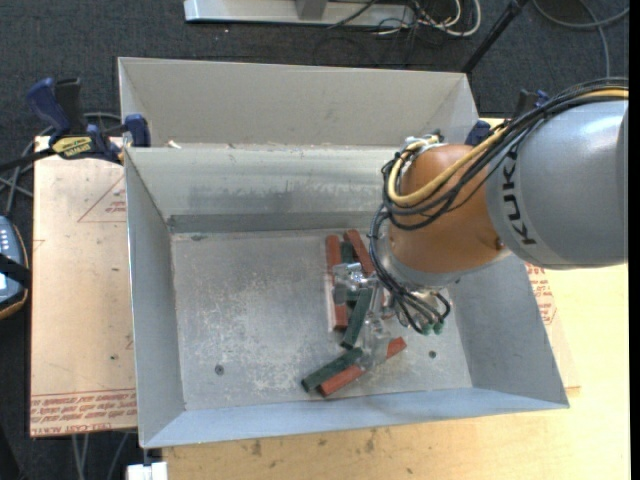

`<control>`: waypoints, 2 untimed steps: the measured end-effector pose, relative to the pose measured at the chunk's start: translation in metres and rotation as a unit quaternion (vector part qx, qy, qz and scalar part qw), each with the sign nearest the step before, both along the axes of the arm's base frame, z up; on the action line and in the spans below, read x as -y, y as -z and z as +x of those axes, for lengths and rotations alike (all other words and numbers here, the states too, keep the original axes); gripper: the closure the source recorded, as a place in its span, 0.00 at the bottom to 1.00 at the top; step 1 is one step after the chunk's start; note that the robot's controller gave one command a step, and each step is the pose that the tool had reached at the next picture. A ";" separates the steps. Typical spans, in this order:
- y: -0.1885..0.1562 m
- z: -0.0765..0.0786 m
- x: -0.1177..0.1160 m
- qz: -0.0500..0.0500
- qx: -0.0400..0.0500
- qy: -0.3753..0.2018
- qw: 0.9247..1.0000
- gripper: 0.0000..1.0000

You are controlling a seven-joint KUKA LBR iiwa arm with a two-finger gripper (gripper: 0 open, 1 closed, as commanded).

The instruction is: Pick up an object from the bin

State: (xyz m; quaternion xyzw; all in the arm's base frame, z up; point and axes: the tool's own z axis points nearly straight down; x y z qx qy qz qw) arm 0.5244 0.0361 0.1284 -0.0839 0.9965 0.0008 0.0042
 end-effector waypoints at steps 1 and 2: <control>0.001 -0.031 0.017 -0.001 -0.006 -0.071 0.997 0.00; -0.007 0.024 0.027 -0.002 -0.003 -0.193 0.981 0.00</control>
Offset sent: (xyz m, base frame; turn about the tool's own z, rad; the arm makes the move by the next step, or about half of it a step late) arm 0.0463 -0.0330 0.0077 -0.4336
